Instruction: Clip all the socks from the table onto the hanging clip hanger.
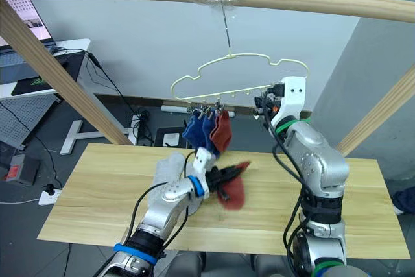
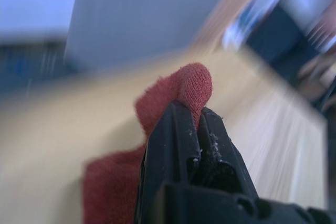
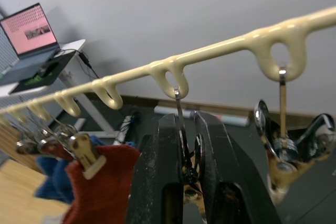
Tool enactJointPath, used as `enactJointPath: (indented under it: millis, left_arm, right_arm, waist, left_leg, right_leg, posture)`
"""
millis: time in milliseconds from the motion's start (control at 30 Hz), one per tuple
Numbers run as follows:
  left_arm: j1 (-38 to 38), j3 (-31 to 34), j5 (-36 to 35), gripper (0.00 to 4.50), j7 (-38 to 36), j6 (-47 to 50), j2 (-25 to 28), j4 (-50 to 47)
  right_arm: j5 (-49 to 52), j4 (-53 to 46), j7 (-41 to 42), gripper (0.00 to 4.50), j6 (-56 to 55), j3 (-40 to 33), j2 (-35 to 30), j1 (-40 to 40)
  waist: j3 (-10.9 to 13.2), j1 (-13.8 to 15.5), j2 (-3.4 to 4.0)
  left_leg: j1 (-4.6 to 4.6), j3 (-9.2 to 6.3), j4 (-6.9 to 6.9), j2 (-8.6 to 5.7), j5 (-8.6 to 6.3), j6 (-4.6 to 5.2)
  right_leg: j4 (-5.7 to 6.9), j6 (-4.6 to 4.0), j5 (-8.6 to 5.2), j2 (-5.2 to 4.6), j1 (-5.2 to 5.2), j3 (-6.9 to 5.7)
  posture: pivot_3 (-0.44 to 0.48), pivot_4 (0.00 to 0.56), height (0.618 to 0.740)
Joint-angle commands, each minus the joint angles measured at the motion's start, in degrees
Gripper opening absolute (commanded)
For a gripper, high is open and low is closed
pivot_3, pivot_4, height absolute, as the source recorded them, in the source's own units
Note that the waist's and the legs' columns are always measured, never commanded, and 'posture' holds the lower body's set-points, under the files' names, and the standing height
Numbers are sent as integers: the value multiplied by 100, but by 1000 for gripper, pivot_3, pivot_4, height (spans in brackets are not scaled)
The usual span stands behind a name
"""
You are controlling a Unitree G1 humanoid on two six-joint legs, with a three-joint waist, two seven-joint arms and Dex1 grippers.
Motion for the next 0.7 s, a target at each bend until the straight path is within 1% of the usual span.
enactJointPath:
  millis: [33, 100, 167, 233, 333, 467, 600, 700]
  left_arm:
    - [-55, 137, -218, 21, 167, -254, -202, -673]
    - [-120, 169, -204, 21, 402, -290, -348, -942]
    - [-138, 160, -142, 21, 524, -329, -415, -1082]
    - [-137, 124, -108, 21, 575, -353, -443, -1177]
    - [-219, 66, 159, 21, 763, -698, -461, -1139]
    - [-274, 3, 321, 21, 832, -854, -420, -967]
    - [-400, 1, 489, 21, 960, -1127, -418, -800]
    - [-457, -55, 568, 21, 923, -1264, -394, -707]
  right_arm:
    - [448, -269, -494, 89, 875, -721, 189, -398]
    - [616, -248, -856, 89, 1370, -1221, 455, -702]
    - [689, -247, -1095, 89, 1716, -1570, 637, -924]
    - [728, -255, -1262, 89, 1991, -1848, 788, -1104]
    - [771, -266, -1534, 89, 2431, -2365, 1108, -1417]
    - [729, -320, -1668, 89, 2716, -2678, 1292, -1639]
    - [712, -421, -1625, 89, 2997, -2706, 1372, -1795]
    - [637, -436, -1747, 89, 3072, -2946, 1528, -1890]
  waist:
    - [0, -5, 1]
    - [1, -6, 2]
    - [1, -9, 2]
    - [1, -5, 3]
    - [1, -5, 4]
    - [2, 14, 6]
    - [3, 4, 9]
    - [3, 4, 10]
  left_leg:
    - [1, 0, 0, 0, 0, 0]
    - [1, 1, -1, 0, 0, 0]
    - [-1, 1, -2, 0, 0, 1]
    - [-1, 1, -3, 0, -1, 1]
    - [-1, 1, -3, -1, 0, 1]
    - [-2, 0, -3, -3, 0, 1]
    - [-2, 0, -4, -2, 0, 1]
    - [-4, 0, -5, -2, 0, 1]
  right_leg:
    - [-1, 0, 0, 0, 0, 0]
    - [-2, 0, 0, 0, -1, 1]
    - [-4, 0, 0, 0, -2, 0]
    - [-6, 0, 0, 0, -2, 0]
    - [-6, 0, 0, 0, -2, 0]
    - [-8, 0, 0, -1, -2, -2]
    - [-8, 0, 0, 0, -4, -3]
    - [-8, 0, 0, 0, -4, -3]
  posture:
    - [59, 191, 740]
    - [53, 192, 740]
    - [51, 191, 740]
    - [51, 191, 740]
    - [49, 190, 740]
    - [49, 190, 740]
    - [44, 191, 740]
    - [44, 191, 740]
